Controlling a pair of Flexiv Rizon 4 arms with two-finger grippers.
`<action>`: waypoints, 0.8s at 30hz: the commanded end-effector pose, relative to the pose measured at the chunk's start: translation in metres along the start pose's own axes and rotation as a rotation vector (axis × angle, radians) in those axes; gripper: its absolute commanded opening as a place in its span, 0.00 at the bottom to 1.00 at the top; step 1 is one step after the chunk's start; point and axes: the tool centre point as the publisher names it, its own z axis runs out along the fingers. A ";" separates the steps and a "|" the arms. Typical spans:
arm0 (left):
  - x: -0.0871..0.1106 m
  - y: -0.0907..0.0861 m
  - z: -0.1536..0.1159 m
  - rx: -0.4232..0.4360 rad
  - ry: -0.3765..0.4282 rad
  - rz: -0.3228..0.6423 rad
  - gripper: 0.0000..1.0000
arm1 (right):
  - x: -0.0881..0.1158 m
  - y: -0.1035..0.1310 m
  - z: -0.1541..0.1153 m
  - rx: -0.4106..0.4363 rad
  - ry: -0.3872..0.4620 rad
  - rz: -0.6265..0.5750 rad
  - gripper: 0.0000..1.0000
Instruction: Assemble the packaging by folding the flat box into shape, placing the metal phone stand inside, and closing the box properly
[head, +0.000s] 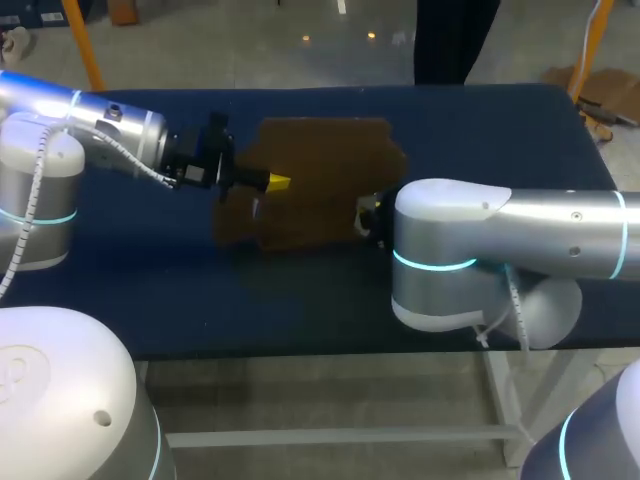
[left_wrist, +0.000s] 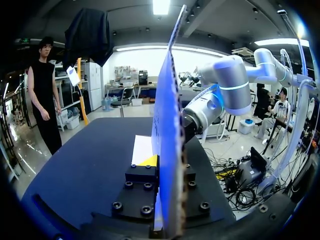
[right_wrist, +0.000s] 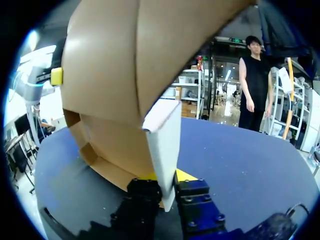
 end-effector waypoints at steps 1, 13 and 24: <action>0.000 0.002 0.003 -0.003 0.003 0.000 0.00 | 0.010 0.002 0.002 0.002 -0.055 -0.001 0.00; 0.001 -0.002 -0.001 -0.040 0.001 0.046 1.00 | 0.013 0.011 -0.006 -0.009 -0.035 -0.005 0.00; 0.009 -0.007 -0.015 -0.149 -0.016 0.132 1.00 | 0.009 0.024 -0.014 0.004 0.001 0.018 0.00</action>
